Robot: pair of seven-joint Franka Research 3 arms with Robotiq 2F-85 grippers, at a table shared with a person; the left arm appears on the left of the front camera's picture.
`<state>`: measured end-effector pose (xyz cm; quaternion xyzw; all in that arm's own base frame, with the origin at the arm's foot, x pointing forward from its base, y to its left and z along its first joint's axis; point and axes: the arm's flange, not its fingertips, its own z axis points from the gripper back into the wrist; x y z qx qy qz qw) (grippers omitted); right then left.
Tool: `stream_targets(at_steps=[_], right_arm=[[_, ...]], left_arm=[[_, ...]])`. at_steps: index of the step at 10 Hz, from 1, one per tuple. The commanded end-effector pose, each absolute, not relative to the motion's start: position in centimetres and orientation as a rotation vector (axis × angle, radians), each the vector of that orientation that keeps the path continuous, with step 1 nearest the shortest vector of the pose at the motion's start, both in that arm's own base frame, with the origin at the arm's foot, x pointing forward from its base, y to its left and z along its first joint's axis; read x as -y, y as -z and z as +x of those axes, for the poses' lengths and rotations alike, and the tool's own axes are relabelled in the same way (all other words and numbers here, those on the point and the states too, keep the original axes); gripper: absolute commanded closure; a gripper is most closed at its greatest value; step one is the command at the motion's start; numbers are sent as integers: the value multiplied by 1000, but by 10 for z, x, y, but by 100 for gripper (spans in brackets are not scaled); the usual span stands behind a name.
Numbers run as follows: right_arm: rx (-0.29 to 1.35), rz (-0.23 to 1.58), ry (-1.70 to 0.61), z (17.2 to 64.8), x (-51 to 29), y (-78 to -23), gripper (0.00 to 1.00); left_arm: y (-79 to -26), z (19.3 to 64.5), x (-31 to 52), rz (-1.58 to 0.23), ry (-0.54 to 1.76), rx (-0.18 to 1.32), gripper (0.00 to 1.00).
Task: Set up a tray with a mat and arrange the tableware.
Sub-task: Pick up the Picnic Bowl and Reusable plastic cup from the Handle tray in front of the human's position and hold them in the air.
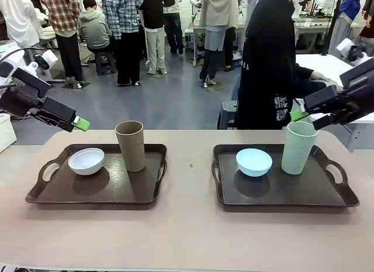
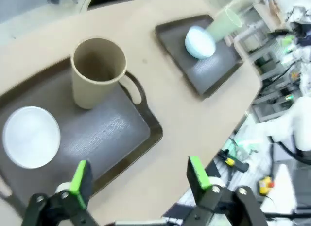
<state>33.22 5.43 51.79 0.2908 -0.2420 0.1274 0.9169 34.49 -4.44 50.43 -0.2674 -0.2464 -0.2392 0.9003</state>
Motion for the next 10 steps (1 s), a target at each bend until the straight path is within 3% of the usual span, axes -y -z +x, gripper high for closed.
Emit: stream_targets(at_steps=[1,2,3,4,6,9,10], right_arm=[[461,450,-379,341,-119,-491,0],[498,598,-262,332,-54,-518,0],[321,986,-352,347,-69,-519,0],[263,1253,-241,353,-44,-518,0],[139,1566,44,347,25,-486,0],[-166,1521,228,334,65,-425,0],[-207,1493,203,333,60,-417,0]], left_arm=[[-500,346,76,-436,564,488,0],[-504,345,44,-553,495,510,0],[-524,345,43,-721,451,547,0],[-529,345,23,-879,307,462,0],[-494,340,-18,-1024,85,285,0],[-420,339,-5,-1041,137,-88,0],[-410,336,-12,-1043,81,-110,0]])
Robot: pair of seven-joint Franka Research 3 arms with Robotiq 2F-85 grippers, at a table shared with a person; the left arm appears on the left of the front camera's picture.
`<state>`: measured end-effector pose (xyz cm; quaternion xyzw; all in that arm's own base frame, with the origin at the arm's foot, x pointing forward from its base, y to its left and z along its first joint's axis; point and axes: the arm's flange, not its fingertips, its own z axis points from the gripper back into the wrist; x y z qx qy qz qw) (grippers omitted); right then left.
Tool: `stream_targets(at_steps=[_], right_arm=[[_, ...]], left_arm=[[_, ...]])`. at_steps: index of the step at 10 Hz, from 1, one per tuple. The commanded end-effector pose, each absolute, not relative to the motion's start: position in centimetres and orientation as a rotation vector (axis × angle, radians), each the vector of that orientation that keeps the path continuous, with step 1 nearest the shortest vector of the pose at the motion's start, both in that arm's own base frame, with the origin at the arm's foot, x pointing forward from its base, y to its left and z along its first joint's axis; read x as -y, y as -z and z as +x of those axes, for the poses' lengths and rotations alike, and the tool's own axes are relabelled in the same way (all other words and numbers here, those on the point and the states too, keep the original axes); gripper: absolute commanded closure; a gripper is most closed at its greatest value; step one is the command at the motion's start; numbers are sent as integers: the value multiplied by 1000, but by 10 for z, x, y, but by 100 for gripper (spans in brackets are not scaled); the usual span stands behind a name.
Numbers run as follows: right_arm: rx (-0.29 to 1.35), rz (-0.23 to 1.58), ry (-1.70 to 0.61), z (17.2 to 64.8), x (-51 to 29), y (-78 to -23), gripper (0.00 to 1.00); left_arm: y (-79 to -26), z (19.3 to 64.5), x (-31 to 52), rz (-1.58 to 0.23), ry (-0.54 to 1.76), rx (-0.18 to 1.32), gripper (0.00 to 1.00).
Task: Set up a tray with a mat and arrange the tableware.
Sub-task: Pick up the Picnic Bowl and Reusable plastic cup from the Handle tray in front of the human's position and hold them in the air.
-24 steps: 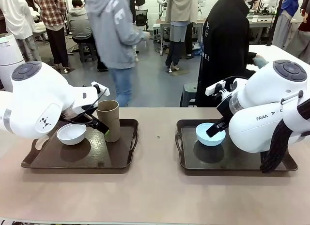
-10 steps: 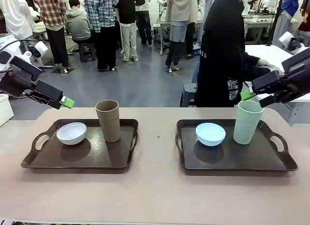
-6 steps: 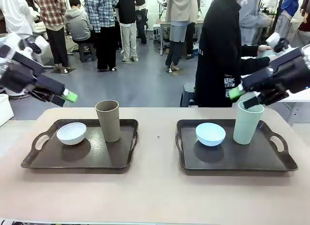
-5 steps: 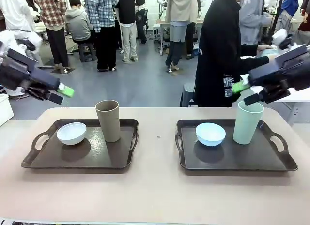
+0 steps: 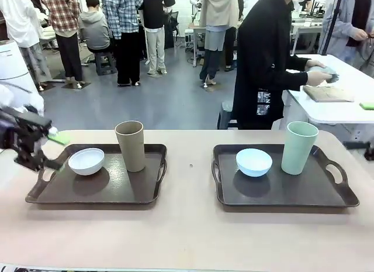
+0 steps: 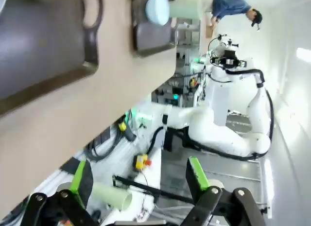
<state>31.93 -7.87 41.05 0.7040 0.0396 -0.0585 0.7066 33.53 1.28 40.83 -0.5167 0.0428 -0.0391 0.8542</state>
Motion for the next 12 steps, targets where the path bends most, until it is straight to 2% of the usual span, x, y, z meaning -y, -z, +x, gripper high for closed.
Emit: stream_targets(at_steps=[1,2,3,4,7,8,9,10,12], right_arm=[[50,1541,29,319,75,-439,0],[50,1541,29,319,75,-439,0],[50,1541,29,319,75,-439,0],[-62,1548,98,323,78,-411,0],[31,1524,12,320,71,-426,0],[82,1529,0,319,73,-433,0],[129,1536,0,320,72,-436,0],[6,1512,29,323,73,-426,0],[6,1512,29,323,73,-426,0]], left_arm=[[-433,333,-18,-1095,103,6,0],[-433,333,-18,-1095,103,6,0],[-403,337,-12,-1082,80,-100,0],[-414,333,-24,-1114,84,0,0],[-454,305,-39,-1242,90,303,0],[-462,299,-37,-1223,86,324,0],[-462,304,-18,-1113,110,248,0],[-468,326,-51,-1221,58,266,0],[-468,326,-51,-1221,58,266,0]])
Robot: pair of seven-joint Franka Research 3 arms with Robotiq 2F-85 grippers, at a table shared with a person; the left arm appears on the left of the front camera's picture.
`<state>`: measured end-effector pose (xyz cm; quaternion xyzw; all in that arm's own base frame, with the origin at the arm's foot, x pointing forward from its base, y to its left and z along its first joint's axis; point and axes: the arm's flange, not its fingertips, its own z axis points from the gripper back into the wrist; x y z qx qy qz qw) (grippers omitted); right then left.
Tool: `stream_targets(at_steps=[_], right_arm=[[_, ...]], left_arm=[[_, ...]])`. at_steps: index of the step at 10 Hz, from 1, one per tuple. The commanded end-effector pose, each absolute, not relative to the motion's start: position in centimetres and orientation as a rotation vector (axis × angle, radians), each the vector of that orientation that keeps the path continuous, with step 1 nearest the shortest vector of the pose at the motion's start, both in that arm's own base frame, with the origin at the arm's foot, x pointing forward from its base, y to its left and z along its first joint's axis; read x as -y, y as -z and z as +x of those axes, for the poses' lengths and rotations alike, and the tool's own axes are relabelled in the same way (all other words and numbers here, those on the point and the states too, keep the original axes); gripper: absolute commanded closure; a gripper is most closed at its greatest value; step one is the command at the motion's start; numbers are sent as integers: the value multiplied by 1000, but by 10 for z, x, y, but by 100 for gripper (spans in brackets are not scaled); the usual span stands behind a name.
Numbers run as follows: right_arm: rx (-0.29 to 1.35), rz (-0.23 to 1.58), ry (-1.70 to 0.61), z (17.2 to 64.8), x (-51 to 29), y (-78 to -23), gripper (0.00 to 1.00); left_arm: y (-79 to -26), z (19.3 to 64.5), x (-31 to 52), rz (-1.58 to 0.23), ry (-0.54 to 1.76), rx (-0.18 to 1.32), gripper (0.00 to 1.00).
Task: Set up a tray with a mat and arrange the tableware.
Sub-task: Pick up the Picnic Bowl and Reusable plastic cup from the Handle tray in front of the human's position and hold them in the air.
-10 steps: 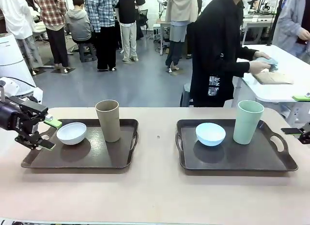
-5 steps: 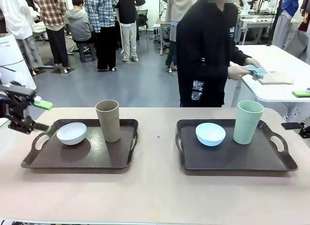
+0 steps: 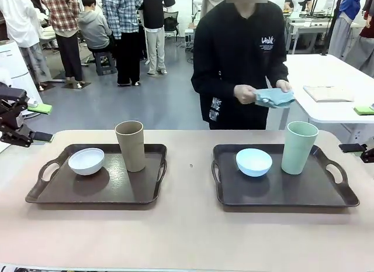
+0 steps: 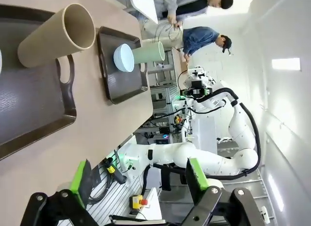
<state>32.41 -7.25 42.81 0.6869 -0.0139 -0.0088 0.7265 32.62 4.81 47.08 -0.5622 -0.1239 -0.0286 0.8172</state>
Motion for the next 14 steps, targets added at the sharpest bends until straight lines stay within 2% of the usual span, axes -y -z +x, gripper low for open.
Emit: stream_targets(at_steps=[1,14], right_arm=[[6,1512,29,323,73,-426,0],[6,1512,29,323,73,-426,0]], left_arm=[[-468,326,-51,-1221,58,266,0],[-468,326,-51,-1221,58,266,0]])
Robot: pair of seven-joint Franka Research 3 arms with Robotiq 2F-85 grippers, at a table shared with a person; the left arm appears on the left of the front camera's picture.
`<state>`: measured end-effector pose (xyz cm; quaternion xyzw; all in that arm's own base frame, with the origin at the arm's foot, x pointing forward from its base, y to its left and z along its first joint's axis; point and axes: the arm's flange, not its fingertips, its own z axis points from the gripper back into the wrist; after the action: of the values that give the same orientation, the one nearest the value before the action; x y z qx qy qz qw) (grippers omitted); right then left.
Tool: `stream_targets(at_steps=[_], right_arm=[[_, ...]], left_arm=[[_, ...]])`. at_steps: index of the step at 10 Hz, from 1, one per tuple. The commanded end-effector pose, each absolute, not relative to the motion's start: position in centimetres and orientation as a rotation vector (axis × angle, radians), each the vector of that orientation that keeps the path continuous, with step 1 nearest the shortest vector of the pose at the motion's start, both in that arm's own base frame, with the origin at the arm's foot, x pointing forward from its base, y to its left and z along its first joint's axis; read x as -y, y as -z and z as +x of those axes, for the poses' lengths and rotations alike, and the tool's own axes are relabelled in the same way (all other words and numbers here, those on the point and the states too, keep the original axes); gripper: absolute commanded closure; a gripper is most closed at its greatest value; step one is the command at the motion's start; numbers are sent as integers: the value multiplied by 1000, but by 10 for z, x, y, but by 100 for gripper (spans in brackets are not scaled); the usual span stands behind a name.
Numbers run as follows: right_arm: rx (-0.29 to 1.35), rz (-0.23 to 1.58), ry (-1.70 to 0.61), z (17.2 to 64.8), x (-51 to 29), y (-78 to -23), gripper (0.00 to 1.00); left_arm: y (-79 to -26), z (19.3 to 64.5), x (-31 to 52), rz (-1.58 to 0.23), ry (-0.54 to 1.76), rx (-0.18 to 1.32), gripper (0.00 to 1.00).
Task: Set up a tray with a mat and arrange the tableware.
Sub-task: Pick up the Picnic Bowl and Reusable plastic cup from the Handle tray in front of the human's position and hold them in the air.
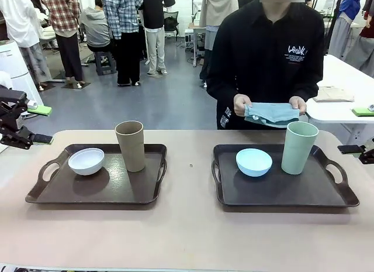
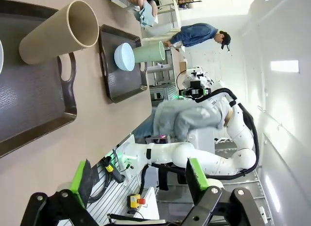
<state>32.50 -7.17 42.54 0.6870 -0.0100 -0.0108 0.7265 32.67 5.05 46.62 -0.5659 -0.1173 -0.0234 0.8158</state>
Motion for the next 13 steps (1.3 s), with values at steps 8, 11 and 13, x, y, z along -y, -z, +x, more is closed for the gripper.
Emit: stream_targets(at_steps=[8,11,13], right_arm=[[22,1515,24,325,72,-425,0],[546,1161,181,314,77,-508,0],[796,854,145,330,67,-554,0]], left_arm=[[-466,327,-50,-1207,50,250,0],[-558,310,-14,-789,240,744,0],[-606,311,57,-377,526,902,0]])
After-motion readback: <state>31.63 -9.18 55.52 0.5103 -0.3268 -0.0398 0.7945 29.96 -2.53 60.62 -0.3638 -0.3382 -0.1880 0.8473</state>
